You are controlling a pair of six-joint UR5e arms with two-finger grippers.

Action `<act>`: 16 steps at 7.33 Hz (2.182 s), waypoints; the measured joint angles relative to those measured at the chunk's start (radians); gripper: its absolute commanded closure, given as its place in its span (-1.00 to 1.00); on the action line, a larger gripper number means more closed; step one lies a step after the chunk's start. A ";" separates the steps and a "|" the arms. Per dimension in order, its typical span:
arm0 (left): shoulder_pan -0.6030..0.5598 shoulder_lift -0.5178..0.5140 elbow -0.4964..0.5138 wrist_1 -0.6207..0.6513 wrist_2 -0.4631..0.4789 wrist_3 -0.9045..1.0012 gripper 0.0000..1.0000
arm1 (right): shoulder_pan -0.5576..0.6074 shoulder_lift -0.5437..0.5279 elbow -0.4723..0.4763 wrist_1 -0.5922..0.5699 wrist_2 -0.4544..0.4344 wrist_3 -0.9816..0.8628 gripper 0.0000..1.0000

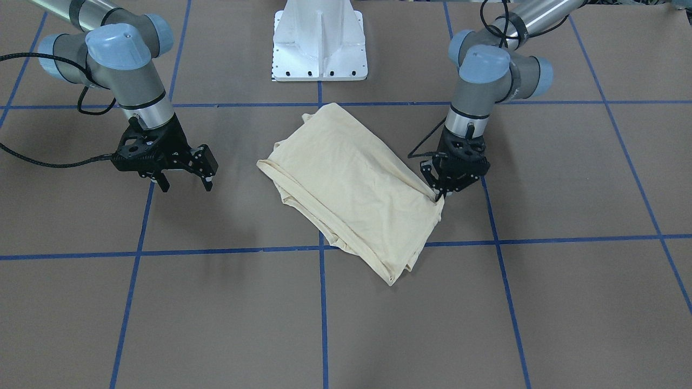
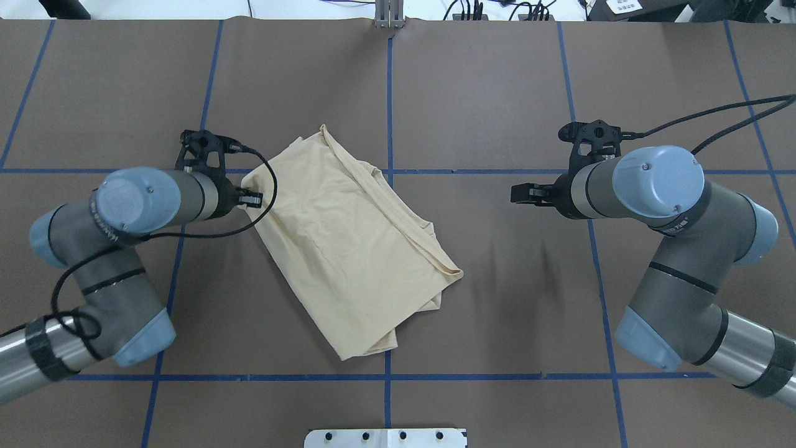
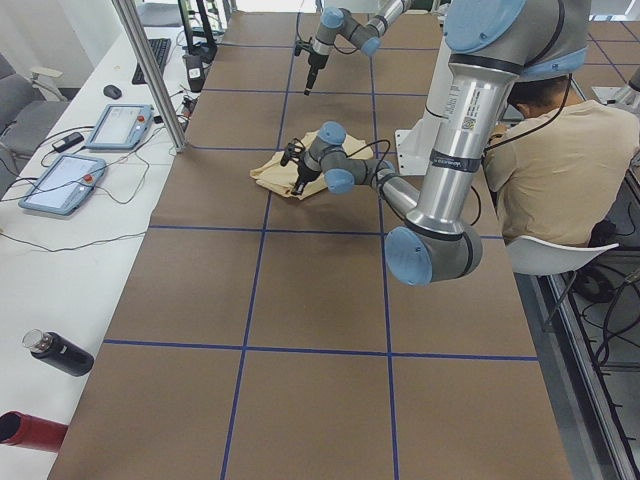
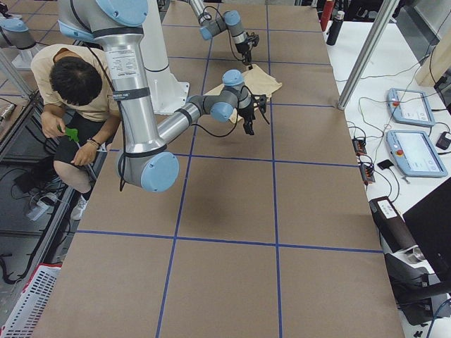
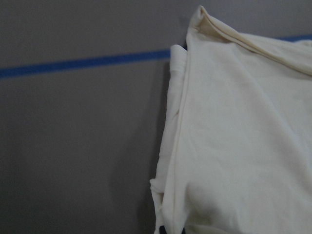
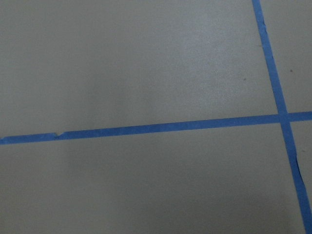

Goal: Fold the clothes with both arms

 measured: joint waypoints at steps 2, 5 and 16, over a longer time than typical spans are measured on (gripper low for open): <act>-0.095 -0.256 0.310 -0.022 -0.002 0.061 -0.99 | -0.001 0.006 -0.002 0.000 0.000 0.001 -1.00; -0.169 -0.327 0.410 -0.088 -0.089 0.204 -1.00 | -0.006 0.083 -0.031 -0.041 -0.005 0.038 -1.00; -0.180 -0.140 0.170 -0.095 -0.183 0.164 -1.00 | -0.253 0.545 -0.422 -0.239 -0.252 0.475 0.32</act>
